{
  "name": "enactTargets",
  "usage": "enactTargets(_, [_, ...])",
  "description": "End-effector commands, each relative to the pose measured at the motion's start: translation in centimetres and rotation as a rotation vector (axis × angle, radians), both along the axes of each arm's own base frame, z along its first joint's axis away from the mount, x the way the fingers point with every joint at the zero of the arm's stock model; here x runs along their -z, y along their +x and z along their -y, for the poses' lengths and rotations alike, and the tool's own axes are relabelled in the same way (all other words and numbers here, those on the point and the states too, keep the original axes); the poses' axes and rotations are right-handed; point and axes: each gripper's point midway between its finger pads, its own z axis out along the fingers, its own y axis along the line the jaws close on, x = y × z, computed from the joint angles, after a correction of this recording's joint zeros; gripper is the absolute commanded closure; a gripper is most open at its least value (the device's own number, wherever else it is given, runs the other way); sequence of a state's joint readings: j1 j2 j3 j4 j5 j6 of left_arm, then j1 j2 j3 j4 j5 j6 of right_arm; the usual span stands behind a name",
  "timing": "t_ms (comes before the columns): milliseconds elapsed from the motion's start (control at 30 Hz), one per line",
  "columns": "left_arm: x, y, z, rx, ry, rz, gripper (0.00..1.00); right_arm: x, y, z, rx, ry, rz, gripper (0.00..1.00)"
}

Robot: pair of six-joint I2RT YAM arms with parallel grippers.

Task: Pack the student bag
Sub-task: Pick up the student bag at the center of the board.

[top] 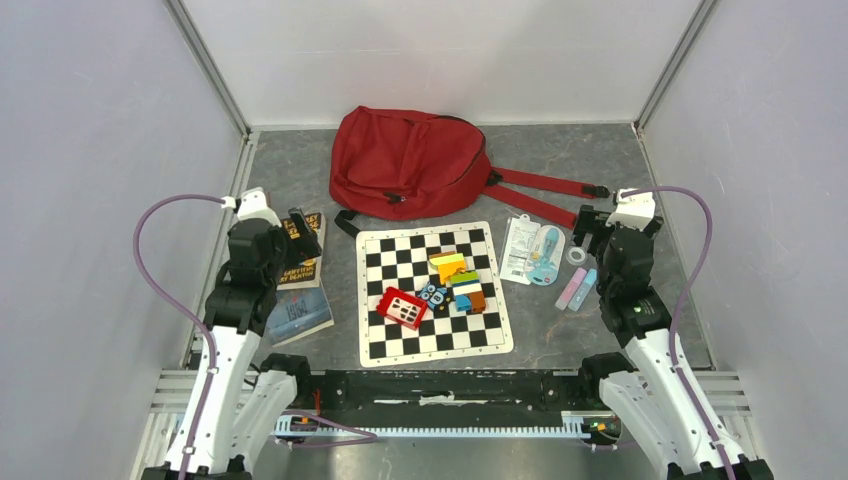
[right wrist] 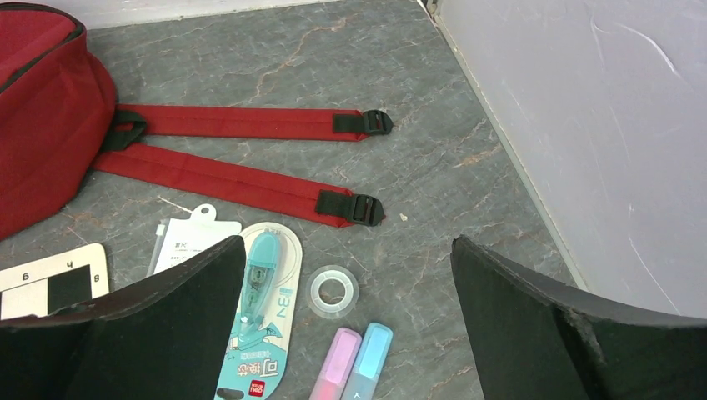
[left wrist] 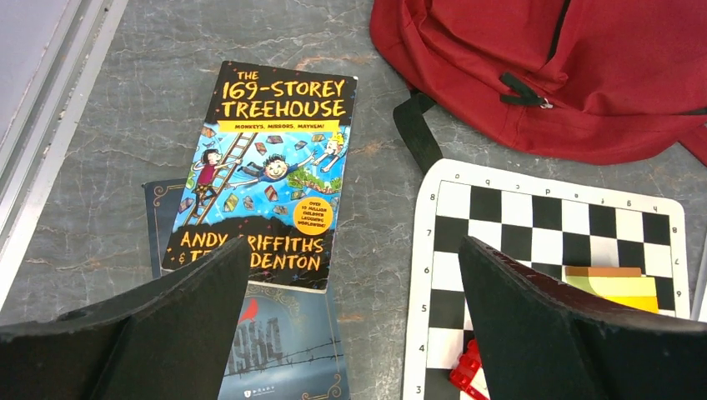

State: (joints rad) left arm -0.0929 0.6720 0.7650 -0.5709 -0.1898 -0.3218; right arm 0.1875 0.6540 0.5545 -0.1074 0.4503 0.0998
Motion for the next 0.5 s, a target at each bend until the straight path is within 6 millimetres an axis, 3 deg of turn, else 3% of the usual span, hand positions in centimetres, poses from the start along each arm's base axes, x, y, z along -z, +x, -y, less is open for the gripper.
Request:
enactTargets(0, [-1.2,0.5,-0.5,-0.045,-0.011,-0.021,0.00,-2.4,-0.1,0.4,0.020,0.003,0.060,0.02])
enactTargets(100, [-0.1,0.1,-0.9,-0.080,-0.002,-0.106,0.00,-2.6,-0.2,0.3,0.015,0.003,0.066,0.02])
enactTargets(233, [-0.1,0.8,1.3,0.014,-0.074,-0.121,0.00,-2.7,-0.1,0.0,-0.003,0.009,0.070,0.02])
enactTargets(333, [-0.4,2.5,3.3,0.095,-0.138,-0.122,0.00,-2.5,0.2,-0.6,-0.037,0.014,0.062,0.02])
enactTargets(467, [-0.8,6.6,5.3,0.168,-0.195,-0.155,0.00,-2.2,0.5,-1.4,-0.081,0.017,0.037,0.02])
